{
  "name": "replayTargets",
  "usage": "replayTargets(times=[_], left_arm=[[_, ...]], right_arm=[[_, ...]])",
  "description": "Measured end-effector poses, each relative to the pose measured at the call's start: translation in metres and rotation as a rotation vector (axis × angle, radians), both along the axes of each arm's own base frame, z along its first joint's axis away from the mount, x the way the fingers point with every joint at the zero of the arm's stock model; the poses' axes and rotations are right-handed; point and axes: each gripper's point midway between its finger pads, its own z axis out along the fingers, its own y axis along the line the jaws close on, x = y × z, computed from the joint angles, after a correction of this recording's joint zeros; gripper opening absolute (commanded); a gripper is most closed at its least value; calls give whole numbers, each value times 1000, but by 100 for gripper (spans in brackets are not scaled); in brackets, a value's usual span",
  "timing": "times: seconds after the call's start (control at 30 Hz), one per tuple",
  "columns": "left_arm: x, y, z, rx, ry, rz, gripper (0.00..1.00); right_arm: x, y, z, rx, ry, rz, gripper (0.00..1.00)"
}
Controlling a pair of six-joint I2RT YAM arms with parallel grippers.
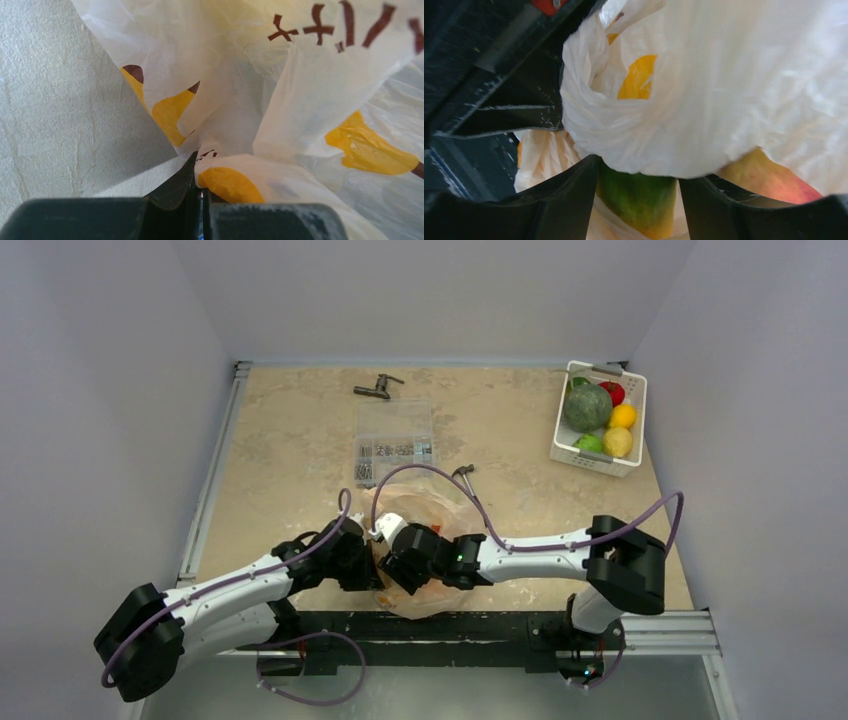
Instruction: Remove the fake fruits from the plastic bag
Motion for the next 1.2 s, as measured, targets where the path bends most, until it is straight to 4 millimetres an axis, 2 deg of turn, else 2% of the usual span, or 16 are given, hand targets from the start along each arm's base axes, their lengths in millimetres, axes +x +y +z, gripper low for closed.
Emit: replayTargets(times=[0.17,0.3,0.33,0.43,0.5,0.57,0.63,0.73,0.8,0.97,1.2], left_arm=[[0,0,1,-5,-1,4,0],[1,0,3,-13,-10,9,0],[0,1,3,-8,-8,10,0],[-1,3,4,-6,-10,12,0],[1,4,7,-8,-24,18,0],[1,7,7,2,-30,25,0],[2,8,9,16,-30,31,0],[9,6,17,25,-44,33,0],[14,2,23,29,-55,33,0],[19,5,29,65,-67,36,0],[22,8,45,24,-120,65,0]], right_arm=[[-8,-5,-20,-74,23,48,70],[-8,-6,-28,-98,20,57,60],[-5,-5,-29,-103,6,49,52],[-2,-5,-26,-96,-7,29,38],[1,-3,-21,-74,-21,1,23],[8,1,-9,-28,-48,-35,10],[15,8,10,48,-80,-73,2],[25,16,39,168,-133,-131,0],[29,18,51,229,-157,-155,0],[33,24,68,338,-174,-189,0],[8,21,77,520,-106,-99,0]])
